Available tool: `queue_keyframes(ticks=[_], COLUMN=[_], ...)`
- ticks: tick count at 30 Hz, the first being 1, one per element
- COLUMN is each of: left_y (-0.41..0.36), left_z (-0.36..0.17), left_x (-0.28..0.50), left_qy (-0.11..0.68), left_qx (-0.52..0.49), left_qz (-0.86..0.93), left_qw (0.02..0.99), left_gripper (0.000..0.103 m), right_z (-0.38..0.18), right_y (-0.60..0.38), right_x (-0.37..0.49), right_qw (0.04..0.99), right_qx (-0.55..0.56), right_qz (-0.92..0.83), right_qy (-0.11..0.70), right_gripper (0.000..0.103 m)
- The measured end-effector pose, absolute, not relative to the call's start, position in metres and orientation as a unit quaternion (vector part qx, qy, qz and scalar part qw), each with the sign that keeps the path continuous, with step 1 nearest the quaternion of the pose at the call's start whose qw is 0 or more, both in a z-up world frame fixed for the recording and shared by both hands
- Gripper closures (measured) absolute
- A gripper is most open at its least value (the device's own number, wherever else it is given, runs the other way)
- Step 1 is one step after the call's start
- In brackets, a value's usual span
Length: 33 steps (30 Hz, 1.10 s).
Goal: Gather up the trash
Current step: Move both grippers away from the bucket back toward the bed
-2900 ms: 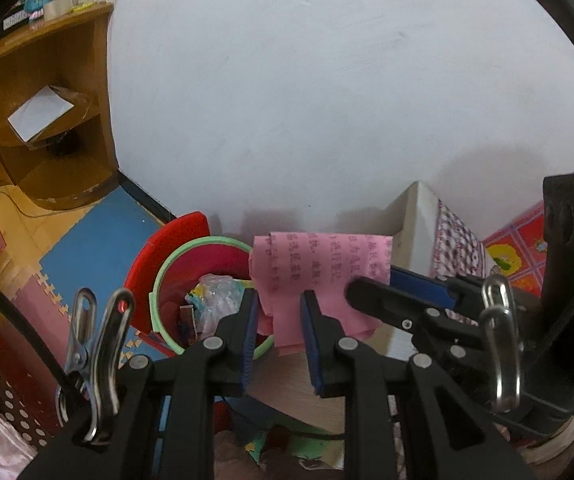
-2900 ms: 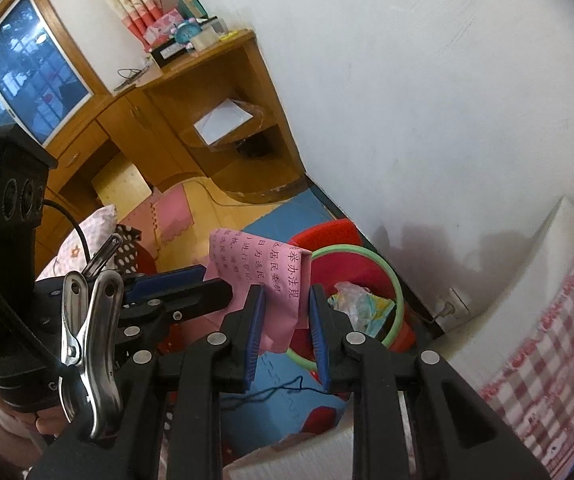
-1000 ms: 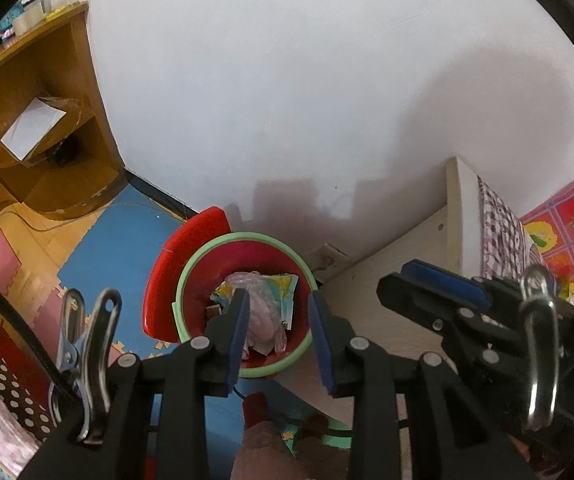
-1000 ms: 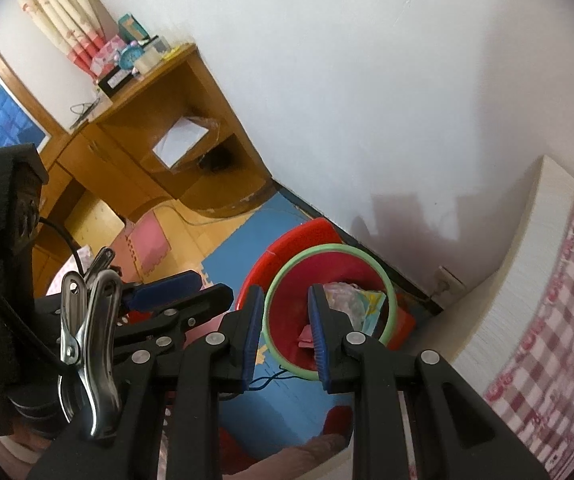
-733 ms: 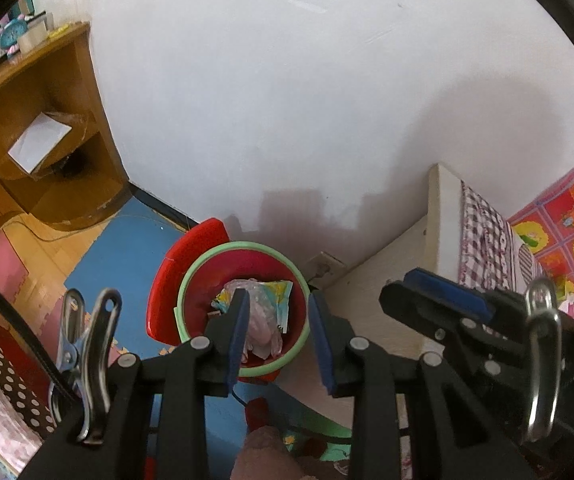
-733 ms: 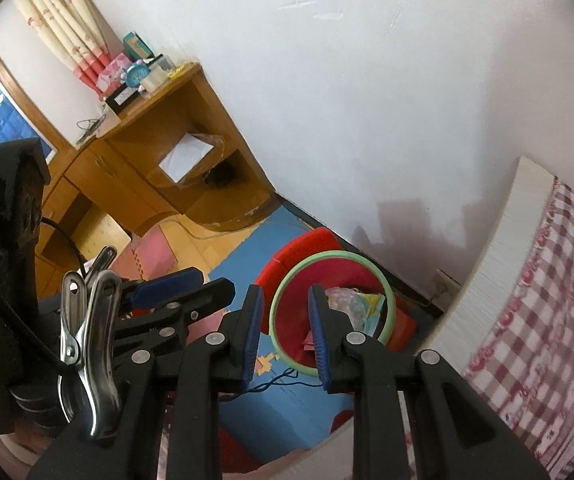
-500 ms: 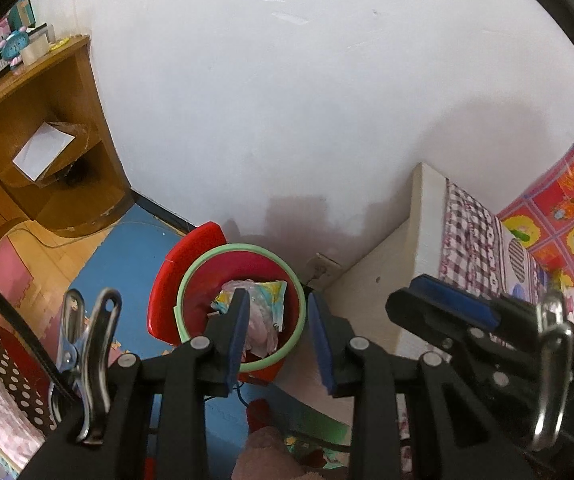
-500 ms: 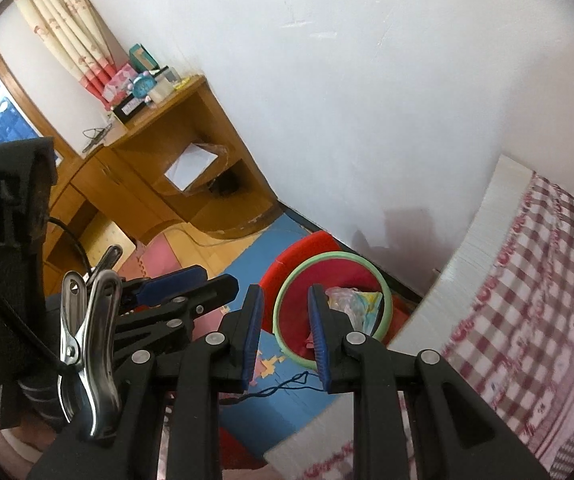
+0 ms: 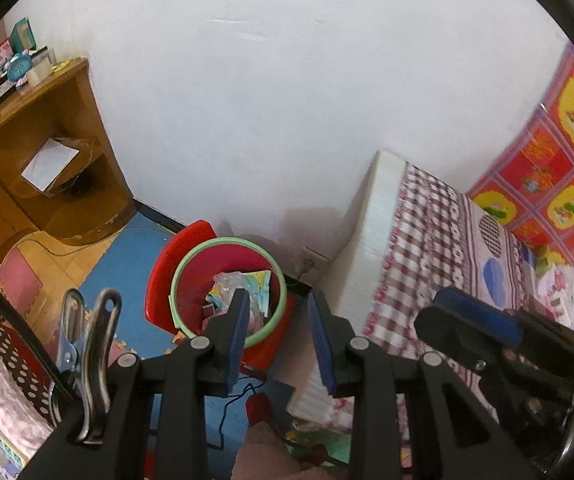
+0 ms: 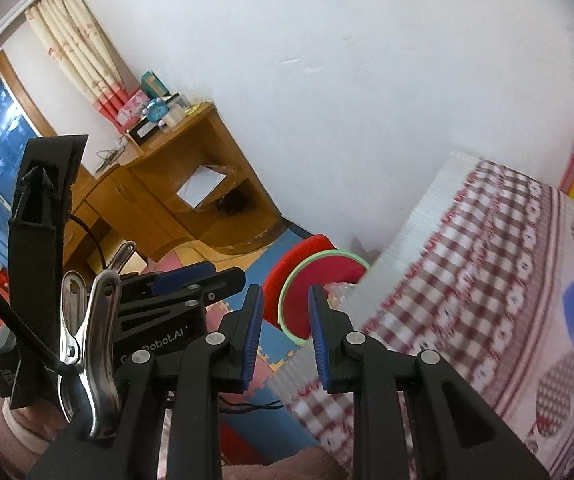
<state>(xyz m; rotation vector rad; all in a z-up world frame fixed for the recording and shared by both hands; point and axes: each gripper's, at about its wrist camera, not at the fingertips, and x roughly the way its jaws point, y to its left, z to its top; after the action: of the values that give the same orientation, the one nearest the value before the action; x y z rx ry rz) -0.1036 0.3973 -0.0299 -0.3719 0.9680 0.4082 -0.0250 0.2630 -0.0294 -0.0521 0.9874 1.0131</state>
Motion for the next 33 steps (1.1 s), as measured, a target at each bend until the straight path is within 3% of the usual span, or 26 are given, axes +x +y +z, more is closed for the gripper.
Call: queue_keyframes(ticks=[18,33], left_y=[0.256,0.147], left_z=[0.001,0.013], left_x=[-0.101,-0.053], left_qy=[0.453,0.454], left_qx=[-0.127,-0.078], left_qz=[0.131,0.03], left_qw=[0.873,0.887], left_gripper=[0.072,0.072], right_z=[0.004,0.017], right_y=[0.105,0.006], right_x=[-0.043,-0.028], right_qw=[0.817,0.858], right_qx=[0.023,0.054], right_qz=[0.387,0.299], right_qy=[0.427,0.415], right_gripper=[0.079,0.078])
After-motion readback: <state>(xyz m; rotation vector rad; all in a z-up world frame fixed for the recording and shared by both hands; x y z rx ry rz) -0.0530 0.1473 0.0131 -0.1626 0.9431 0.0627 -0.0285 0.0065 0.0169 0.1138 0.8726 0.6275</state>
